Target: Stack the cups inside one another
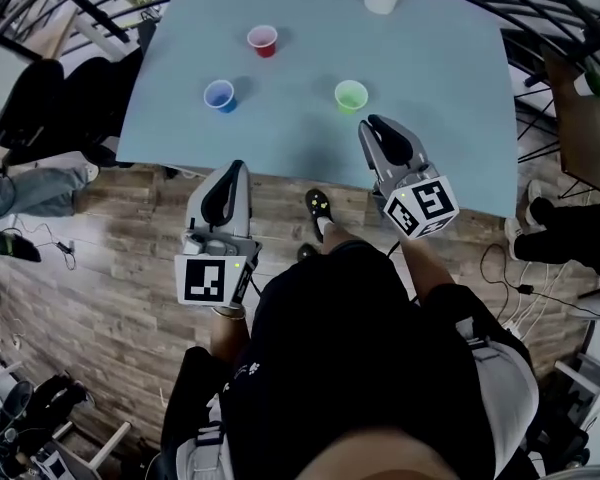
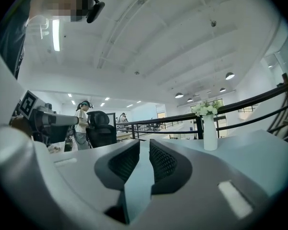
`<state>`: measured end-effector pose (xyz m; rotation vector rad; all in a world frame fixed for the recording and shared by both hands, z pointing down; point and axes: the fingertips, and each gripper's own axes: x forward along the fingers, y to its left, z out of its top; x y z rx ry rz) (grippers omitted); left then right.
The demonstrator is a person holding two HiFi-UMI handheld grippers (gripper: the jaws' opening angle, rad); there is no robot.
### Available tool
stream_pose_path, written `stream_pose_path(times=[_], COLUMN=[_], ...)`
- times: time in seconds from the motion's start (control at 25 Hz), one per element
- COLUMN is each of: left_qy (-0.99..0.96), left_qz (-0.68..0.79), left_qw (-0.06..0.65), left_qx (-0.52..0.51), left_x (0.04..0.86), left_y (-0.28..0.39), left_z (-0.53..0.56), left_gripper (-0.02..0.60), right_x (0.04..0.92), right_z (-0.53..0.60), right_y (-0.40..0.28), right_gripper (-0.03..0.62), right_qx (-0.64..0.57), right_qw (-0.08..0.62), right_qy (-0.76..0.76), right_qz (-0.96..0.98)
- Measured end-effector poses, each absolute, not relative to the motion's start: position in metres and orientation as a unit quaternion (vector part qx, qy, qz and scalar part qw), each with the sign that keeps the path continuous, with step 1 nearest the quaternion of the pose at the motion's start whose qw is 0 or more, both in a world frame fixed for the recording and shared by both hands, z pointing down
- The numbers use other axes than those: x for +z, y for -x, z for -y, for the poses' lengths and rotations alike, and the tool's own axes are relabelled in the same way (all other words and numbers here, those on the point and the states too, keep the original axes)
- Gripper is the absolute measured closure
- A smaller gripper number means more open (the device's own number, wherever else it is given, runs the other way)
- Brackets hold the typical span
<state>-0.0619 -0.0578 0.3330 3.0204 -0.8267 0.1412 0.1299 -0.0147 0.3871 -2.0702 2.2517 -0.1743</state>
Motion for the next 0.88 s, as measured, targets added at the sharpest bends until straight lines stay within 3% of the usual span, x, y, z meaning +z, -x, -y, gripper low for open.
stream_pose_path(times=[0.88], left_qy=[-0.948], left_qz=[0.306], left_qw=[0.005], left_qx=[0.086], left_x=[0.347], left_y=[0.038], left_z=[0.144], left_gripper=[0.589], right_x=[0.489], right_z=[0.114], right_y=[-0.187], right_gripper=[0.316], right_qx=[-0.133], right_qw=[-0.057], right_qy=[0.687], right_qz=[-0.712])
